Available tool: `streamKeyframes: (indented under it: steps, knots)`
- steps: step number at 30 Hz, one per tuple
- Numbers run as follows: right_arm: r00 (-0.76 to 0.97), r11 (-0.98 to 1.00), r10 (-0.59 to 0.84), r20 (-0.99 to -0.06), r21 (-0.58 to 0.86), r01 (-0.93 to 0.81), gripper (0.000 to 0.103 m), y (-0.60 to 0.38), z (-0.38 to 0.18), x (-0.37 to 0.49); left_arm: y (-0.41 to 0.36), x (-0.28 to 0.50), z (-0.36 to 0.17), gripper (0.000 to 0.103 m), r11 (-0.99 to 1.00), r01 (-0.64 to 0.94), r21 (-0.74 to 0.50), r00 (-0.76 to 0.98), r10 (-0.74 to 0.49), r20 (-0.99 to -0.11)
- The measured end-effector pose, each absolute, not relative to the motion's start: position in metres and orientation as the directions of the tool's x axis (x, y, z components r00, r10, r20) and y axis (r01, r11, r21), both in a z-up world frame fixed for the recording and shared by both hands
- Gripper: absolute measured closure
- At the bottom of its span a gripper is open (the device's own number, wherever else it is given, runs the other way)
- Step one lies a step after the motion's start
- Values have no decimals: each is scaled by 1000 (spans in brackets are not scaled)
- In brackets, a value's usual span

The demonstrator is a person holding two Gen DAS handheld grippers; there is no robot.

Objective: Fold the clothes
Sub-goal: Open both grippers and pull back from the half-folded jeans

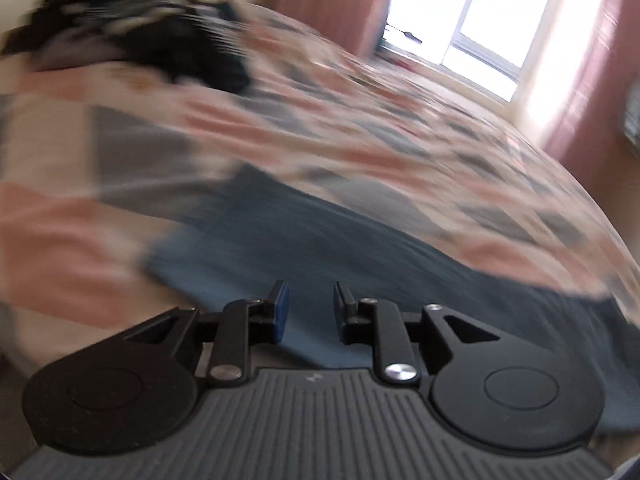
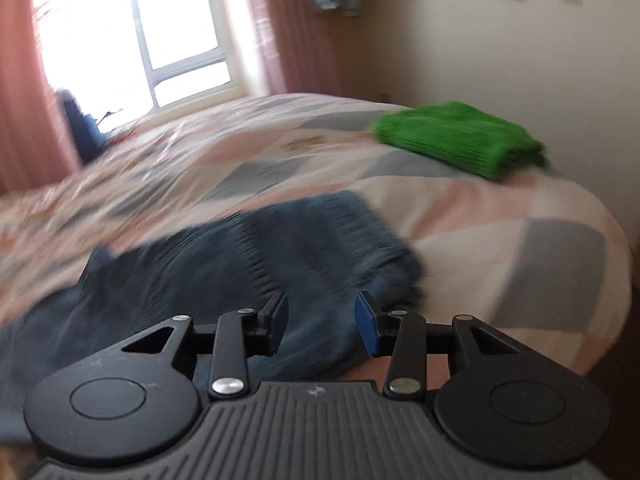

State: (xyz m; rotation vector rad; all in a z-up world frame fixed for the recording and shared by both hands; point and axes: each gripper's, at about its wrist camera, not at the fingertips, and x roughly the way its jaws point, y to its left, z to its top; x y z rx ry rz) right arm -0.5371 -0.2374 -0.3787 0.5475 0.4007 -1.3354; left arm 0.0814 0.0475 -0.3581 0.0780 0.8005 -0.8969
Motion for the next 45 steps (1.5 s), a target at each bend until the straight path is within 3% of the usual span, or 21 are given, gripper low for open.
streamKeyframes:
  steps: [4, 8, 9, 11, 13, 16, 20, 22, 25, 30, 45]
  knots:
    - [163, 182, -744, -648, 37, 983, 65, -248, -406, -511, -5, 32, -391, 83, 561, 798, -220, 251, -643, -724]
    - [192, 176, -717, -670, 92, 980, 65, -251, -407, -519, -24, 9, -401, 83, 613, 785, -88, 336, -540, -772]
    - [191, 176, -722, -665, 91, 980, 64, -247, -400, -518, -26, 3, -394, 81, 618, 784, -65, 354, -530, -771]
    - [207, 183, -730, -652, 106, 977, 61, -237, -386, -517, -30, -13, -379, 65, 612, 791, -20, 383, -521, -763]
    - [238, 199, -729, -642, 134, 971, 50, -224, -377, -511, -36, -33, -369, 57, 595, 802, 45, 412, -498, -763]
    - [257, 229, -702, -664, 131, 965, 42, -210, -377, -494, -42, -63, -360, 41, 563, 820, 99, 424, -483, -766]
    - [251, 242, -671, -697, 114, 964, 27, -192, -383, -476, -41, -91, -355, 37, 521, 849, 88, 384, -493, -781]
    - [228, 235, -670, -706, 90, 968, 13, -181, -381, -470, -37, -103, -353, 36, 509, 856, 91, 376, -493, -785]
    - [213, 246, -678, -703, 56, 968, 5, -166, -370, -466, -28, -119, -348, 36, 490, 867, 90, 367, -507, -780]
    - [240, 268, -718, -654, 60, 962, 2, -139, -347, -468, -8, -137, -337, 30, 475, 876, 82, 361, -533, -765]
    - [325, 348, -719, -614, 86, 934, 2, -94, -321, -450, 32, -148, -315, 28, 484, 873, 61, 367, -569, -736]
